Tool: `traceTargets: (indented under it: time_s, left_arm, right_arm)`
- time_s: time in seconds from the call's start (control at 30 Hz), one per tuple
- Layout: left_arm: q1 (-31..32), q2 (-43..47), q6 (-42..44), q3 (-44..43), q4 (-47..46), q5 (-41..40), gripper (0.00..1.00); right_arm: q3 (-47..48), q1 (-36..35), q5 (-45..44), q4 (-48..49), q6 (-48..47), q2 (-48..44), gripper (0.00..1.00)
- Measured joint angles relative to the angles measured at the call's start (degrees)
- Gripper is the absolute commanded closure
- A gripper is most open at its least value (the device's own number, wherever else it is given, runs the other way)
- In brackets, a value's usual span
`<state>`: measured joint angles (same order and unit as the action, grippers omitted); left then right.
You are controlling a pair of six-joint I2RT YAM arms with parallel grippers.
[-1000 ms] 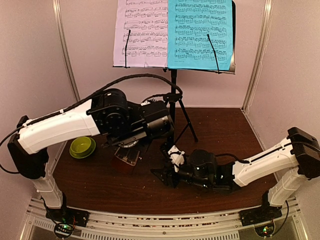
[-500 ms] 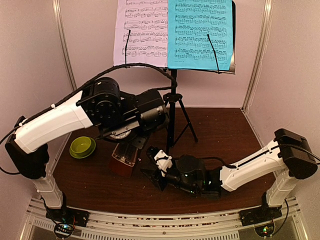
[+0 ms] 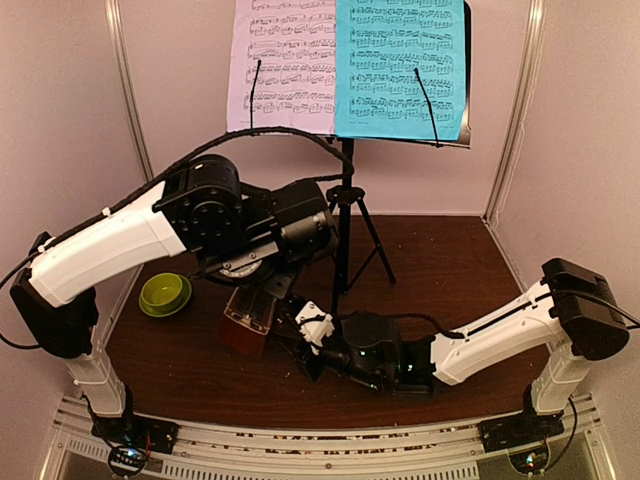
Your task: Set up the instrument practice props
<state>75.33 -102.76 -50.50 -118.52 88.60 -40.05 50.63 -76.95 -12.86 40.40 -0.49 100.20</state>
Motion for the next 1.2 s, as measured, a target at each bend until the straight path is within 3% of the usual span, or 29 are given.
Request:
traceTargets:
  time_s: [0.23, 0.47, 0.7, 0.9, 1.2]
  left_arm:
    - [0.0, 0.0, 0.1, 0.2, -0.2, 0.2, 1.00]
    - [0.0, 0.0, 1.1, 0.5, -0.8, 0.4, 1.00]
    - [0.0, 0.1, 1.9, 1.1, -2.0, 0.5, 1.00]
    - [-0.2, 0.7, 2.2, 2.7, -3.0, 0.5, 1.00]
    - [-0.2, 3.6, 2.2, 7.0, -5.6, 0.8, 1.00]
  right_arm:
    - [0.1, -0.3, -5.4, -1.1, -0.9, 0.1, 0.75]
    - [0.6, -0.3, -7.7, -1.7, -1.2, 0.1, 0.88]
    - [0.6, -0.3, -6.6, -1.8, -1.3, 0.1, 0.88]
    - [0.6, -0.3, -5.1, -2.6, -0.7, 0.2, 1.00]
    - [0.7, 0.3, -3.5, -2.9, 2.7, 0.2, 1.00]
